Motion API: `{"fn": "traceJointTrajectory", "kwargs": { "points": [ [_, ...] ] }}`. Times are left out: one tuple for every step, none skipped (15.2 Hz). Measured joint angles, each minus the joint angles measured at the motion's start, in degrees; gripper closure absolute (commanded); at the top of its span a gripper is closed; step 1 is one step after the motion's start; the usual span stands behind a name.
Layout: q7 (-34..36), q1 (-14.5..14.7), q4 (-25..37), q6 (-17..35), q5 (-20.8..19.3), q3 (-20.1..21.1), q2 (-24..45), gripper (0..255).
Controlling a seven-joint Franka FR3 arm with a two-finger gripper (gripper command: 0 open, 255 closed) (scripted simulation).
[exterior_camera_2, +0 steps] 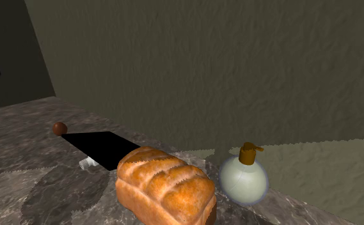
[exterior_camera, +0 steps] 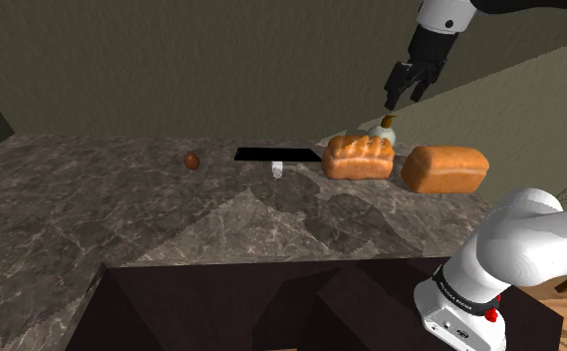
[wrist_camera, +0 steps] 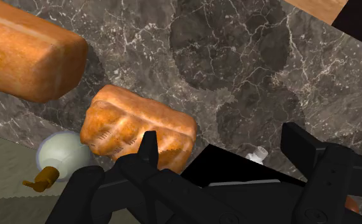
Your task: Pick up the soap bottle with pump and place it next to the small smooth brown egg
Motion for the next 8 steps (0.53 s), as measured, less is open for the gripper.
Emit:
{"fn": "traceJointTrajectory", "kwargs": {
  "points": [
    [0.0,0.0,0.0,0.0,0.0,0.0,0.0,0],
    [-0.4,-0.2,-0.3,0.6,-0.2,-0.5,0.2,0],
    [-1.2,-0.5,-0.3,1.4,-0.7,-1.5,0.9,0],
    [-1.8,-0.7,-0.5,2.1,-1.0,-2.2,1.4,0],
    [-2.9,-1.1,-0.8,3.6,-1.6,-3.6,2.5,0],
    [-3.7,-1.4,-1.1,4.8,-1.9,-4.6,3.2,0],
    [-4.6,-1.7,-0.9,5.8,-2.3,-5.7,4.4,0],
    [-5.5,-2.0,-0.9,6.8,-2.7,-6.8,5.2,0]
  ]
}}
